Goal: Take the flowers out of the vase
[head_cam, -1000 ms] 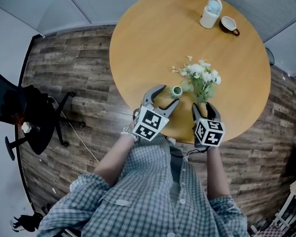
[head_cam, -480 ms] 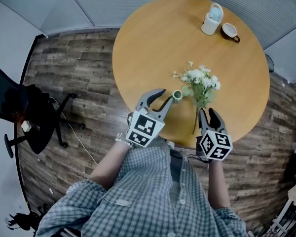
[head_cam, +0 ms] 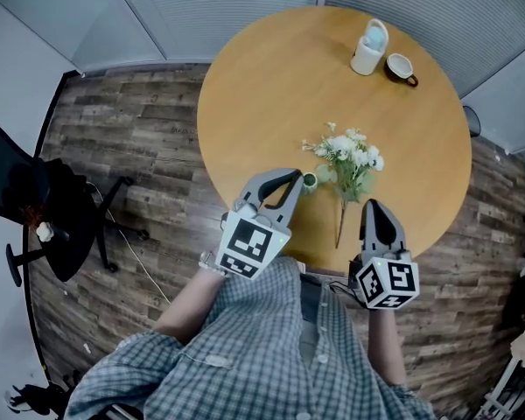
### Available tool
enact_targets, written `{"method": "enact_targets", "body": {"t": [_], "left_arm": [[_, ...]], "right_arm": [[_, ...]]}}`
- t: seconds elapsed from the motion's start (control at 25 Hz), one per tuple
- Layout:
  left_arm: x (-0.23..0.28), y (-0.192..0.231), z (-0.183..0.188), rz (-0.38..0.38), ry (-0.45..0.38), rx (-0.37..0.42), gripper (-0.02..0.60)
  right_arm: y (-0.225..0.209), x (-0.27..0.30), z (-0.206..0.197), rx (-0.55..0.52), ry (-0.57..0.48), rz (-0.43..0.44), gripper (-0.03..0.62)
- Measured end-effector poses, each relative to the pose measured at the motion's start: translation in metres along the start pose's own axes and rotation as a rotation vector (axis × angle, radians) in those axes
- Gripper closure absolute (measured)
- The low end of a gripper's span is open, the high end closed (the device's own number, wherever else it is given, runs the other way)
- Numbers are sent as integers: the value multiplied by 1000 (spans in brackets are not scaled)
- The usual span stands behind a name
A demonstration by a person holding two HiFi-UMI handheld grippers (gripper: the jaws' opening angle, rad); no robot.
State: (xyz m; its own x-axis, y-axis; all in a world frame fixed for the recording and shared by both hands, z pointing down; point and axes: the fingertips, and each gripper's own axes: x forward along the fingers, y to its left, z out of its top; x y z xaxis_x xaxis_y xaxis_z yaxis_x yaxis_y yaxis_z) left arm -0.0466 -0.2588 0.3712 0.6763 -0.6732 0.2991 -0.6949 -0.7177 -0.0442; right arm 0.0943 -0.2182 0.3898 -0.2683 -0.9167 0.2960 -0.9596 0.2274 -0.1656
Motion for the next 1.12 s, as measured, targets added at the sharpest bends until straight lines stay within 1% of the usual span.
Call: {"method": "enact_targets", "body": {"t": [0.12,0.28,0.48,0.64,0.76,0.92,1.12], "left_arm": [[-4,-6,14,-19,-4,25,572],[-10,-11,35,-27,-25,55,574],[-15,-18,51,-45,-48,74,574],[-21,-20,61,-51,-75,45,574],[-23,-21,62,-55,-79,21,574],[-22,-21,60,-57,-76,6,574],[-22,-12,58,-27,-79,-26,574]], "right_arm": [[4,-5,16,-8,-42,6,585],[8,-9,37,-13,-79,9,585],[14,-15,60,-1,-125,28,585],[15,-24,74,-28,-172,13,585],[16,-28,83,-34,-201,3,585],[21,-25,87,-44,-207,20,585],[28,-20,82,-50,-189,34,585]]}}
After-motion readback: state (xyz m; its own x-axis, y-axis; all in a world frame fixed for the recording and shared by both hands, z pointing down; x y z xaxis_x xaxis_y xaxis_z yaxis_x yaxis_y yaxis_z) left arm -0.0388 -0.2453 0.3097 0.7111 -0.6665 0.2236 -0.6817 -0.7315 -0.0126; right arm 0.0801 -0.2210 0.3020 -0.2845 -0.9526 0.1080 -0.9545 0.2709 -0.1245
